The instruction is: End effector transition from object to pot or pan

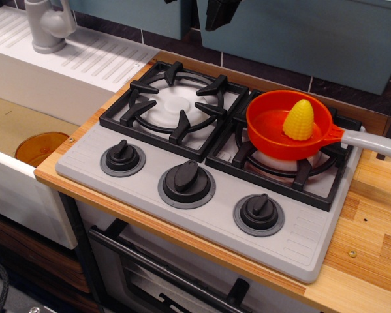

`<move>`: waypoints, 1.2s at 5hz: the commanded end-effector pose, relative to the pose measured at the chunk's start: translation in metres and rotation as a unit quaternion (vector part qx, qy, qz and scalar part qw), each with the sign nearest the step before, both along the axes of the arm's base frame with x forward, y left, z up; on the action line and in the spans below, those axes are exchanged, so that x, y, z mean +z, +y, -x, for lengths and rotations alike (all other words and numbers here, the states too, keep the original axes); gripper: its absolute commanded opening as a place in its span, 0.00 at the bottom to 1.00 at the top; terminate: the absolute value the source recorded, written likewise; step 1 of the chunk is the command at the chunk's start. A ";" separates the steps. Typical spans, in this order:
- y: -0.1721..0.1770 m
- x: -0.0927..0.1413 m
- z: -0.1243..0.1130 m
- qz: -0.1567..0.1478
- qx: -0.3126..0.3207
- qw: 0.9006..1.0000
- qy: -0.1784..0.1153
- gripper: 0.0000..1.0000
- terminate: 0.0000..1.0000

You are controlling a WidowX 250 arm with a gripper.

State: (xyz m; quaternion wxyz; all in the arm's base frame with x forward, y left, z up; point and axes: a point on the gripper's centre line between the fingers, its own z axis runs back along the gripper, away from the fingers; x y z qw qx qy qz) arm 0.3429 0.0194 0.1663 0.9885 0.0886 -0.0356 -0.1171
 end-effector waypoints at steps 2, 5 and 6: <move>-0.015 -0.006 -0.004 0.001 0.010 1.000 -0.003 1.00 0.00; -0.042 -0.027 -0.015 0.015 0.022 0.999 -0.032 1.00 0.00; -0.044 -0.041 -0.022 0.019 0.016 0.999 -0.048 1.00 0.00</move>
